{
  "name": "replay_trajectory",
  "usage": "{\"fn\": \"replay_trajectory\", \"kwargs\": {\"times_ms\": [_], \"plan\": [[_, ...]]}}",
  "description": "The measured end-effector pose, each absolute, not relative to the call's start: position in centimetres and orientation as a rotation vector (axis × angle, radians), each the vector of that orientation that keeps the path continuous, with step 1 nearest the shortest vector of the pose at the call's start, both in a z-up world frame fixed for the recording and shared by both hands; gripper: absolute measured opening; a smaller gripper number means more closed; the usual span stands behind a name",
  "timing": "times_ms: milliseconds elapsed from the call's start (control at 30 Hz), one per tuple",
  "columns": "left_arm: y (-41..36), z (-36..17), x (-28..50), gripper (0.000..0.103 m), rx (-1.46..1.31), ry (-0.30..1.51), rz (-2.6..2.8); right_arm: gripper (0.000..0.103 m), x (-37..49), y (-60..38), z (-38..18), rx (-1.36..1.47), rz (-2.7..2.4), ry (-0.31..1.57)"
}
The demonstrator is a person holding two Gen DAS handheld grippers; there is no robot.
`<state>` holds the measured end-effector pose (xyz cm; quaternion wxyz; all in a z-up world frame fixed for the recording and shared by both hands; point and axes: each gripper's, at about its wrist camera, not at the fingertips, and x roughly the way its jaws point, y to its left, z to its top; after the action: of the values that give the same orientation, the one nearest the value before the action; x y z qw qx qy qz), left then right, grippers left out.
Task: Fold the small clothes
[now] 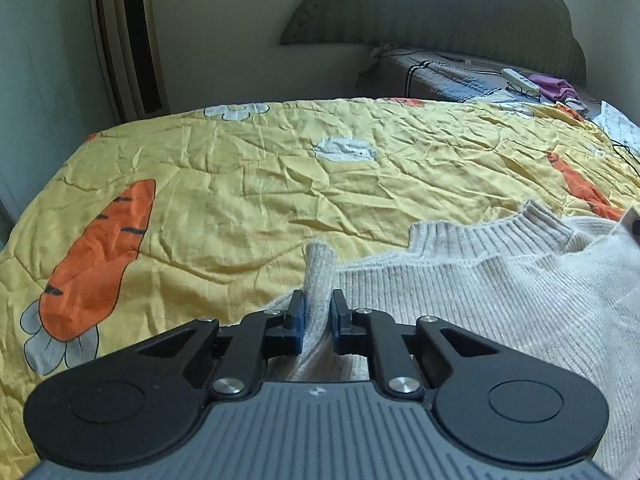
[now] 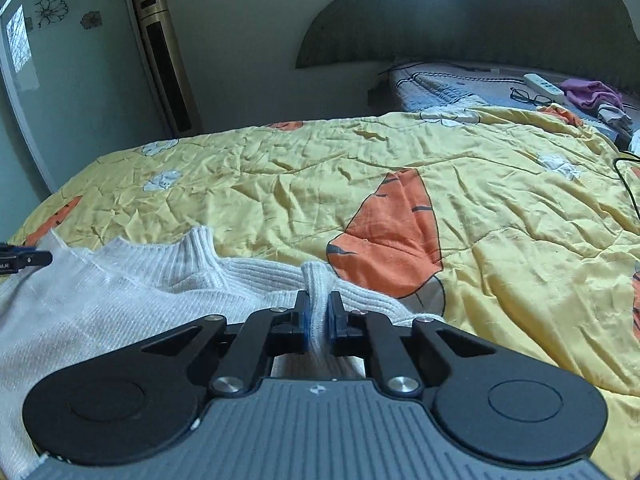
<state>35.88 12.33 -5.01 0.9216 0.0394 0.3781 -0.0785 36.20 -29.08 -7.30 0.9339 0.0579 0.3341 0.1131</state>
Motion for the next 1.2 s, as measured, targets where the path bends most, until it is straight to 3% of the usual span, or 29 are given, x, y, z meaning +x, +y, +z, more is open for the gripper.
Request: {"fn": "replay_trajectory", "kwargs": {"times_ms": [200, 400, 567, 767, 1033, 1100, 1200], "plan": [[12.3, -3.5, 33.8, 0.011, 0.101, 0.673, -0.088, 0.013, 35.2, -29.0, -5.5, 0.112, 0.215, 0.557], [10.9, -4.8, 33.8, 0.013, 0.201, 0.705, -0.012, 0.014, 36.1, -27.6, -7.1, -0.004, 0.159, 0.612], [9.9, -5.3, 33.1, 0.014, 0.261, 0.695, 0.014, 0.051, 35.1, -26.1, -7.3, -0.114, 0.094, 0.613], [9.7, -5.3, 32.5, 0.016, 0.271, 0.689, 0.032, 0.056, 32.4, -24.6, -5.1, -0.127, 0.132, 0.527], [10.3, -5.2, 32.1, 0.035, 0.259, 0.689, 0.057, 0.062, 30.7, -21.4, -5.3, -0.175, 0.231, 0.548], [10.5, -5.2, 32.1, 0.052, 0.264, 0.686, 0.078, 0.064, 30.5, -20.9, -5.7, -0.181, 0.241, 0.559], [11.0, -5.3, 32.0, 0.059, 0.262, 0.681, 0.092, 0.066, 30.4, -20.4, -6.4, -0.187, 0.251, 0.588]]}}
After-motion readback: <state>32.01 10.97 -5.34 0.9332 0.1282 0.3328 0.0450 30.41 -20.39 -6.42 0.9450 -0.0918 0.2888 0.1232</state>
